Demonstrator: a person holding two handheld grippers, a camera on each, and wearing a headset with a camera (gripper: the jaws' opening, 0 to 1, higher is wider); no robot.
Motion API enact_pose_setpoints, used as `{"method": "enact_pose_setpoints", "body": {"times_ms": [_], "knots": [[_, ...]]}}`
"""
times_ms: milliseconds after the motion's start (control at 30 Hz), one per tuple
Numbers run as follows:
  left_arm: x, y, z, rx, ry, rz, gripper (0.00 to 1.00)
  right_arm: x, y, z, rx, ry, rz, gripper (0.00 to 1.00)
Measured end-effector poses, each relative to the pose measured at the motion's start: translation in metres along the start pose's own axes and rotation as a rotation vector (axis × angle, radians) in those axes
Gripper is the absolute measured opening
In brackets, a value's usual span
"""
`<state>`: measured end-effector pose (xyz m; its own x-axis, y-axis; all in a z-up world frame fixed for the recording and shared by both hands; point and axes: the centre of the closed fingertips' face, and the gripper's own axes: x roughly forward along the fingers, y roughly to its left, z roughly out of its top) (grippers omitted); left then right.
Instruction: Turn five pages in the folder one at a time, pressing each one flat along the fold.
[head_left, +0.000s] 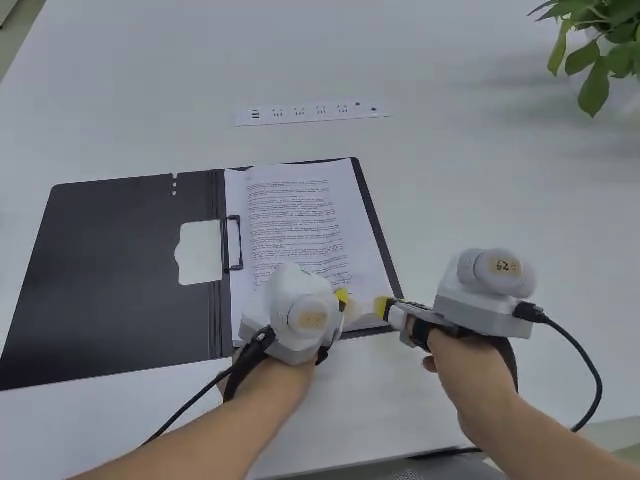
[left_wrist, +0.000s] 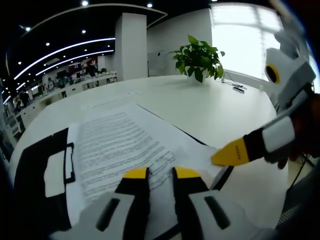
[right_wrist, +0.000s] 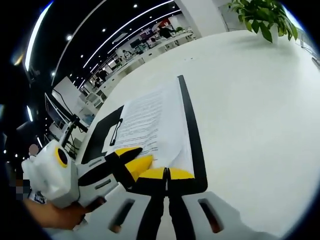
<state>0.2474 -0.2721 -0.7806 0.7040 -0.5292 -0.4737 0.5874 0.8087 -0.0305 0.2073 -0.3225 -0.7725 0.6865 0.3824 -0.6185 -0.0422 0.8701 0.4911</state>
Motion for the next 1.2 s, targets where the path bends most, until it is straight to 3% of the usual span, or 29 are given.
{"method": "enact_pose_setpoints", "body": {"times_ms": [167, 333, 533, 667, 800, 867, 933, 1200], "knots": [[-0.002, 0.002, 0.002, -0.039, 0.01, -0.017, 0.17, -0.004, 0.004, 0.01, 0.095, -0.064, 0.034, 0.0], [-0.008, 0.007, 0.004, -0.096, 0.03, -0.033, 0.16, -0.009, 0.009, 0.014, 0.12, -0.087, 0.057, 0.0], [-0.028, 0.018, 0.017, -0.161, -0.002, -0.038, 0.17, -0.017, 0.022, 0.022, 0.148, -0.137, 0.103, 0.0], [-0.043, 0.025, 0.028, -0.17, -0.022, -0.038, 0.19, -0.025, 0.035, 0.031, 0.174, -0.174, 0.146, 0.0], [-0.064, 0.036, 0.039, -0.173, -0.052, -0.034, 0.2, -0.033, 0.057, 0.04, 0.177, -0.206, 0.203, 0.0], [-0.076, 0.043, 0.045, -0.178, -0.07, -0.032, 0.23, -0.037, 0.074, 0.046, 0.177, -0.227, 0.261, 0.0], [-0.089, 0.052, 0.051, -0.173, -0.095, -0.029, 0.22, -0.038, 0.087, 0.048, 0.168, -0.232, 0.273, 0.0], [-0.142, 0.094, 0.067, -0.179, -0.164, 0.016, 0.25, -0.032, 0.148, 0.051, 0.141, -0.232, 0.39, 0.0]]}}
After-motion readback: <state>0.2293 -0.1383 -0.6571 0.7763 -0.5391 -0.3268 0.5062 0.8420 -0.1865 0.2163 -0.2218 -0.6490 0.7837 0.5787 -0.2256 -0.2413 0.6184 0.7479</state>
